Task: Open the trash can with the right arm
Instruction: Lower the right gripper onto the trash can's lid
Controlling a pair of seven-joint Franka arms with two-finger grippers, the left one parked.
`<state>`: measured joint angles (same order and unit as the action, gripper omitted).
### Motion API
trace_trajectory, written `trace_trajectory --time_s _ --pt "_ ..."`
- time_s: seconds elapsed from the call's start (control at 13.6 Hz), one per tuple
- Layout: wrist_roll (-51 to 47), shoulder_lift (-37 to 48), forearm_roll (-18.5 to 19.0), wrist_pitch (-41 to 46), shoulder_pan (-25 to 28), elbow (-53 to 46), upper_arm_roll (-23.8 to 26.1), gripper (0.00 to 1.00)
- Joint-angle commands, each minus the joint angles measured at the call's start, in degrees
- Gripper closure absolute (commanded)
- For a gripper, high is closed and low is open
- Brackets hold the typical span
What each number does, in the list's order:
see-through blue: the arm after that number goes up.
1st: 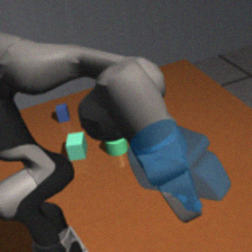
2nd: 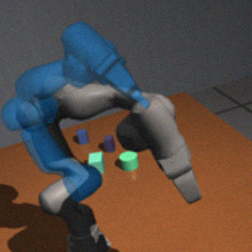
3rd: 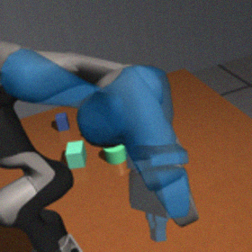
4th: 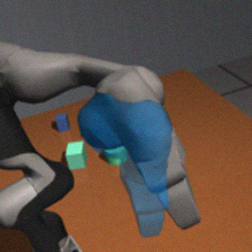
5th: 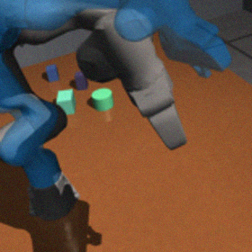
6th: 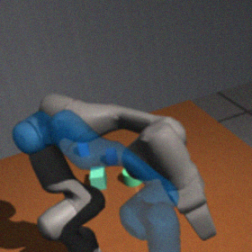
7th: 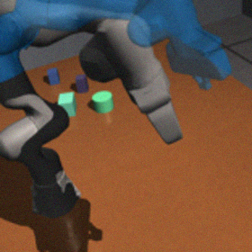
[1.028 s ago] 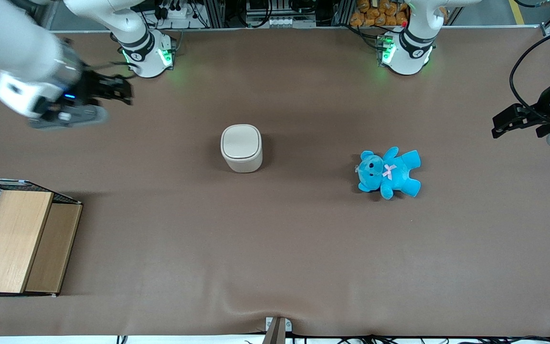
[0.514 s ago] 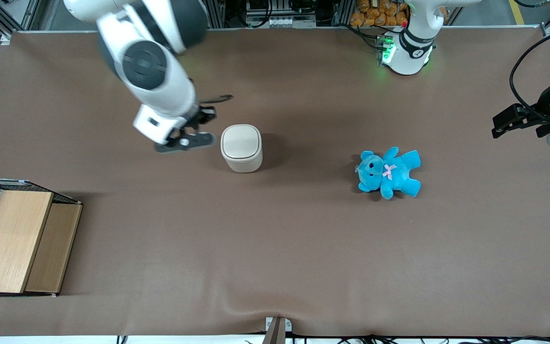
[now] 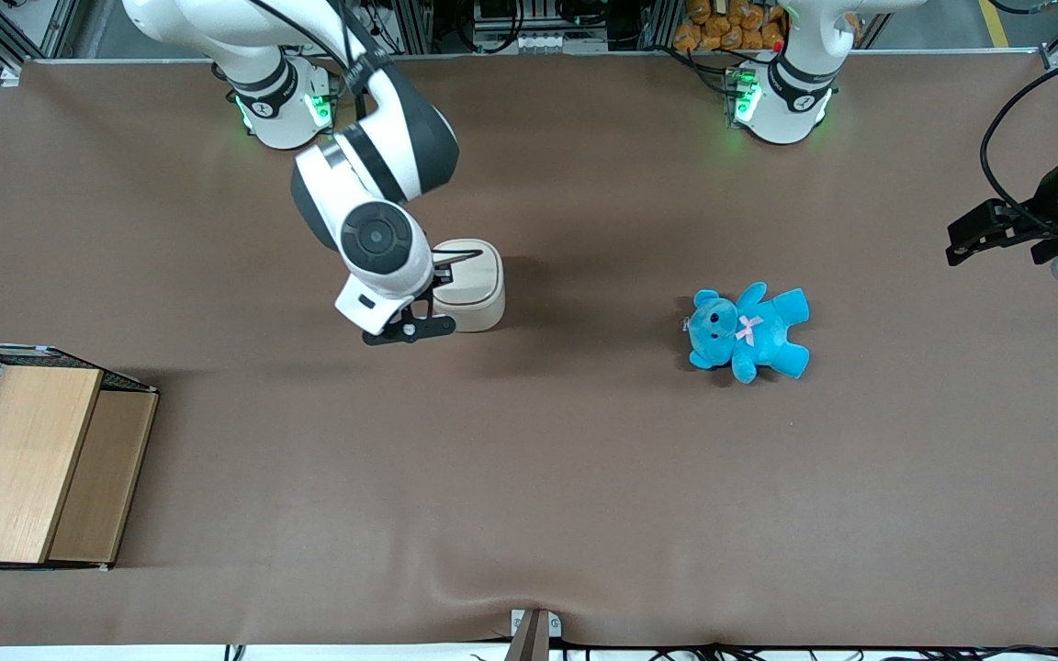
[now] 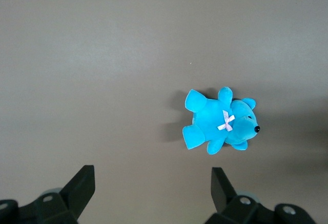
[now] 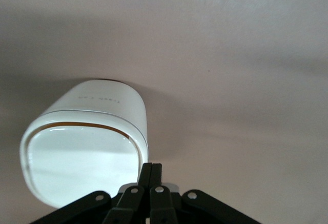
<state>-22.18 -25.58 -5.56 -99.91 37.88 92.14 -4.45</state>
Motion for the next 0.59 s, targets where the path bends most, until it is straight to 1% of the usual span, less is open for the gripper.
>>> trace_trajectory --time_s 0.0,0.15,0.37,0.51 --pt "-0.8 1.3 -2.3 -1.5 1.4 3.1 -0.4 1.00" --pt "-1.5 1.2 -3.3 -1.5 2.5 3.9 -0.4 1.00" --pt "-5.4 1.1 -3.8 -2.7 4.6 5.1 -0.4 1.00" --pt "-5.9 -0.1 -4.7 -3.2 4.7 5.2 -0.4 1.00"
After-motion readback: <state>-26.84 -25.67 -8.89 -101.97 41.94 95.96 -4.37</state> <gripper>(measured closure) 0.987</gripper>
